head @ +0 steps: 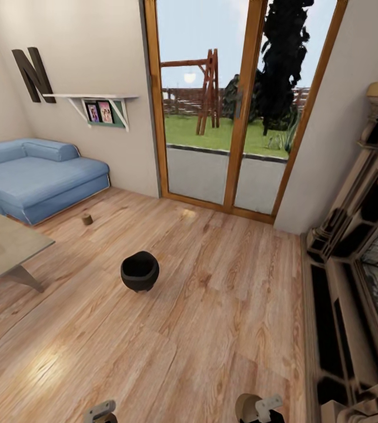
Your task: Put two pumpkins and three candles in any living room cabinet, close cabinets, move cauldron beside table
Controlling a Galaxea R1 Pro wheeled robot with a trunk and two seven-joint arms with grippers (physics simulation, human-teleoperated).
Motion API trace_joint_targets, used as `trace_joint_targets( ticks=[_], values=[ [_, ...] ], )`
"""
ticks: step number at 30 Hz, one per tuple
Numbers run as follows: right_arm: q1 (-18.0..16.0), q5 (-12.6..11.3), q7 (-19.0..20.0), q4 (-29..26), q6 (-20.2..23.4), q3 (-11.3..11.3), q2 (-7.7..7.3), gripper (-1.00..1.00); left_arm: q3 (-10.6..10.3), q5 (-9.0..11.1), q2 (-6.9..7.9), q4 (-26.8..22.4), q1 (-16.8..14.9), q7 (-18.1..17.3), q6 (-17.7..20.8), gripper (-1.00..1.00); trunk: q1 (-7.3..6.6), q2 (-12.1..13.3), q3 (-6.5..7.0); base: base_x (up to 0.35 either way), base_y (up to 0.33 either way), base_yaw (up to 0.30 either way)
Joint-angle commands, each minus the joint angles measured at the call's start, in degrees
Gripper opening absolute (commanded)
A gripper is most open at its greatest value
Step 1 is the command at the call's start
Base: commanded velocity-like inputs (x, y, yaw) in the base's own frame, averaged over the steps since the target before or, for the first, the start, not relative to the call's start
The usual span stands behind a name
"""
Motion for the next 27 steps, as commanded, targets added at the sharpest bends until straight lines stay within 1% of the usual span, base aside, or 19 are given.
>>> trace_joint_targets(
  ticks=[1,4,6,8,9,10,12,13,16,21,24,27],
  values=[
    [0.0,-0.1,0.0,0.0,0.0,0.0,-0.03,-1.0,0.0,0.0,0.02,0.0,0.0,0.1,0.0,-1.0,-0.23,0.4,0.19,0.0,0.0,0.0],
    [0.6,-0.6,-0.2,0.1,0.0,-0.1,-0.28,-1.0,0.0,0.0,0.06,0.0,0.0,0.1,0.0,-1.0,-0.89,1.6,0.72,0.0,0.0,0.0],
    [0.7,-0.7,-1.0,0.1,-0.1,-0.1,-0.26,-1.0,0.0,0.0,0.08,0.0,0.0,0.1,-0.1,-1.0,-1.32,2.4,1.08,0.0,0.0,0.0],
    [0.9,-0.8,-3.6,0.3,-0.1,-0.1,-0.12,-1.0,0.0,0.1,0.14,0.0,0.0,0.1,-0.1,-1.0,-1.76,3.2,1.44,0.0,0.0,0.0],
    [1.2,-0.6,-6.7,0.5,-0.1,-0.1,-0.03,-1.0,0.0,0.1,0.2,0.0,0.0,0.1,-0.1,-1.0,-1.98,3.6,1.62,0.0,0.0,0.0],
    [1.3,-0.4,-8.7,0.6,-0.1,0.0,0.02,-1.0,0.0,0.1,0.25,0.0,0.0,0.1,-0.1,-1.0,-2.2,4.0,1.8,0.0,0.0,0.0],
    [1.5,-0.4,-11.8,0.6,-0.2,-0.1,0.08,-1.0,0.0,0.1,0.42,0.1,0.0,0.1,-0.1,-1.0,-2.64,4.8,2.16,0.0,0.0,0.0],
    [1.5,-0.5,-12.4,0.6,-0.2,-0.1,0.09,-1.0,0.0,0.1,0.46,0.3,0.0,0.1,-0.1,-1.0,-2.86,5.2,2.34,0.0,0.0,0.0],
    [1.6,-0.6,-13.3,0.4,-0.4,-0.3,0.0,-1.0,0.0,0.1,0.4,1.2,0.0,0.1,-0.2,-1.0,-3.52,6.4,2.88,0.0,0.0,0.0],
    [1.6,-0.9,-13.6,0.5,-1.9,-0.5,-0.5,-1.0,0.0,0.1,0.25,1.5,0.1,0.1,-1.1,-1.0,-4.62,8.4,3.78,0.0,0.0,0.0],
    [1.8,-1.0,-13.6,1.1,-2.1,-0.5,-0.29,-1.0,0.0,0.1,0.24,1.5,0.1,0.1,-1.2,-1.0,-5.28,9.6,4.31,0.0,0.0,0.0],
    [2.6,-0.8,-13.6,1.6,-2.2,-0.5,-0.1,-1.0,0.0,0.1,0.26,1.5,0.1,0.1,-1.2,-1.0,-5.94,10.8,4.85,0.0,0.0,0.0]
  ],
)
